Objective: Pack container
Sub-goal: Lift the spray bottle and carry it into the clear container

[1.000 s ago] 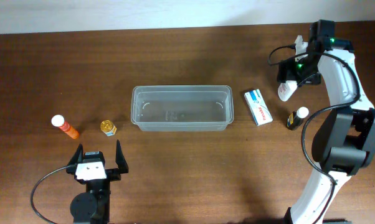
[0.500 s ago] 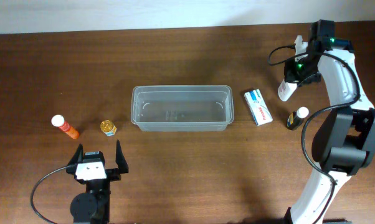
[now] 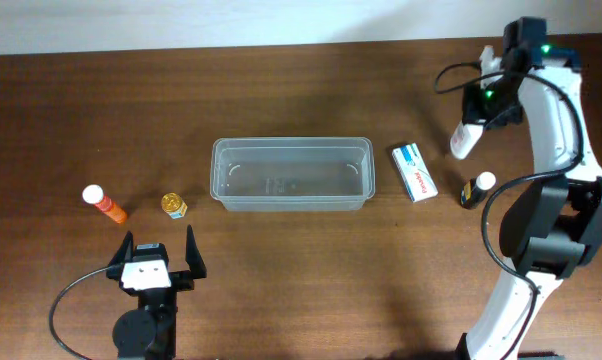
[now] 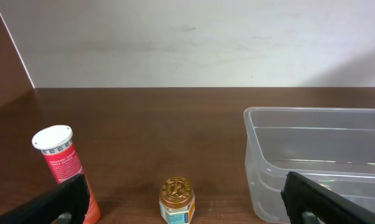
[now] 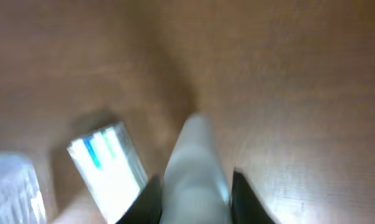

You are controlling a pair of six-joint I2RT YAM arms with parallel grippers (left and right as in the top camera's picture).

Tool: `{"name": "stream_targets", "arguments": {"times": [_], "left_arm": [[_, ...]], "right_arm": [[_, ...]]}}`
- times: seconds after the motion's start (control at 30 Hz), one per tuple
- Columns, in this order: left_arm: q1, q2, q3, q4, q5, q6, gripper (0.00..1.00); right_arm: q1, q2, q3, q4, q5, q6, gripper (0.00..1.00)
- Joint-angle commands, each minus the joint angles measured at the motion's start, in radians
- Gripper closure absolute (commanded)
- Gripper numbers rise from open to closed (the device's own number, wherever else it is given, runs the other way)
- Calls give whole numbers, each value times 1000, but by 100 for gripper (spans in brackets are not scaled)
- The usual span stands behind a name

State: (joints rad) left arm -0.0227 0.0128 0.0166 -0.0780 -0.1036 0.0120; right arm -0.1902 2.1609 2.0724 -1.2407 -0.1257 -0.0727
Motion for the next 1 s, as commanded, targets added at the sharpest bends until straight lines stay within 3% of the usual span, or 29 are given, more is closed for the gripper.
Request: {"name": "stream_targets", "arguments": {"times": [0.0, 0.37, 0.73, 0.97], "left_arm": [[6, -8, -7, 3, 10, 19, 1], [6, -8, -7, 3, 10, 19, 1], [6, -8, -7, 3, 10, 19, 1], [6, -8, -7, 3, 10, 19, 1]], "right_arm": [[3, -13, 169, -84, -113, 14, 86], [190, -15, 508, -357, -185, 23, 86], [425, -17, 520, -385, -175, 108, 86], [499, -17, 518, -458, 19, 142, 86]]}}
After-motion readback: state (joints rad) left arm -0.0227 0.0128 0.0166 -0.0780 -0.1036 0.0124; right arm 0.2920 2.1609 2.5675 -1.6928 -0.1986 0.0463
